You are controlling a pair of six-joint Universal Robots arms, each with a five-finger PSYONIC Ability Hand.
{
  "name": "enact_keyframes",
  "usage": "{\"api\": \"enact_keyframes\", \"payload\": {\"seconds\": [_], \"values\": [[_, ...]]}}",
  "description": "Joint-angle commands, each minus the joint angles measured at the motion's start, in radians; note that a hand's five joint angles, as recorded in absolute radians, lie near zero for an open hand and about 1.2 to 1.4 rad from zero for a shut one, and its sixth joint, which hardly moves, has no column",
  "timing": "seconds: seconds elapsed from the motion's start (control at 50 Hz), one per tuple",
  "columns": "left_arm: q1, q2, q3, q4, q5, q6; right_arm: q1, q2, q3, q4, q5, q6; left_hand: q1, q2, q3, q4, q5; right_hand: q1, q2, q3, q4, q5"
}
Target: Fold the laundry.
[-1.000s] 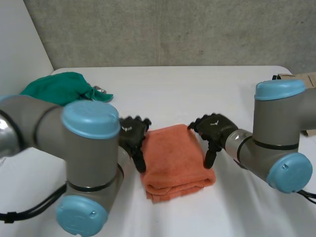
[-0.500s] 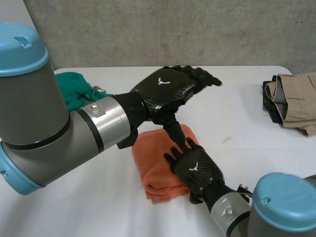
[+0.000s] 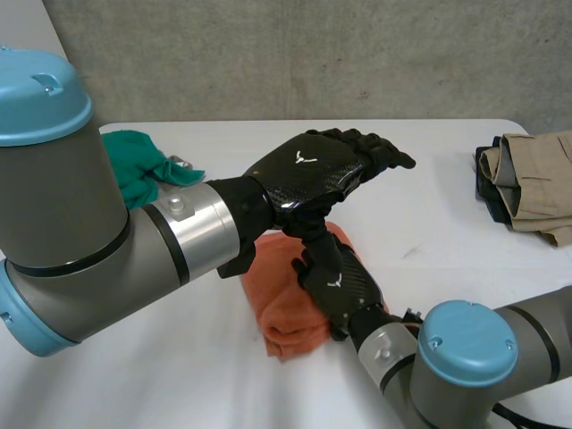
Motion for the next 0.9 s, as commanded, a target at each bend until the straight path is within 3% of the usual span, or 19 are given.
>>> {"api": "enact_keyframes", "payload": {"seconds": [0.02,0.06,0.12,0.14,0.16,0.38,0.52,0.74,0.82,0.9], "values": [[0.002,-0.001,0.0,0.0,0.0,0.0,0.001,0.018,-0.06,0.006,-0.002,0.005,-0.01,-0.029,-0.035,-0.025,-0.048,0.096,0.102,0.095,0.096,0.115],[0.002,-0.001,0.0,0.001,0.0,0.0,0.001,0.028,-0.078,0.007,-0.002,0.005,-0.01,-0.029,-0.035,-0.025,-0.048,0.158,0.163,0.157,0.158,0.177],[0.003,-0.001,0.002,0.001,0.0,0.0,-0.001,0.046,-0.114,0.01,-0.002,0.005,-0.01,-0.029,-0.035,-0.025,-0.048,0.485,0.491,0.485,0.486,0.505],[0.003,-0.001,0.002,0.001,0.002,0.0,-0.004,0.051,-0.123,0.012,-0.002,0.005,-0.01,-0.029,-0.035,-0.025,-0.048,0.664,0.67,0.663,0.664,0.683],[0.003,-0.001,0.002,0.001,0.002,0.0,-0.007,0.049,-0.137,0.009,-0.002,0.008,-0.01,-0.029,-0.035,-0.025,-0.048,1.06,1.066,1.059,1.06,1.079],[0.019,0.019,0.026,0.001,0.0,0.0,-0.025,0.015,-0.253,-0.008,-0.001,0.047,-0.01,-0.029,-0.035,-0.025,-0.048,1.064,1.07,1.063,1.064,1.083],[0.031,0.041,0.067,0.006,0.0,-0.001,-0.117,-0.017,-0.354,-0.007,0.004,0.068,-0.01,-0.029,-0.035,-0.025,-0.048,1.064,1.07,1.063,1.064,1.083],[0.029,0.054,0.147,0.007,-0.001,-0.003,-0.455,-0.109,-0.505,-0.034,-0.007,0.133,-0.01,-0.029,-0.035,-0.025,-0.048,1.064,1.07,1.063,1.064,1.083],[0.028,0.053,0.147,0.007,-0.001,-0.004,-0.607,-0.091,-0.526,-0.097,-0.071,0.177,-0.01,-0.029,-0.035,-0.025,-0.048,1.064,1.07,1.063,1.064,1.083],[0.026,0.05,0.134,0.007,-0.001,-0.004,-0.767,0.007,-0.525,-0.213,-0.195,0.22,-0.01,-0.029,-0.035,-0.025,-0.048,1.064,1.07,1.063,1.064,1.083]]}}
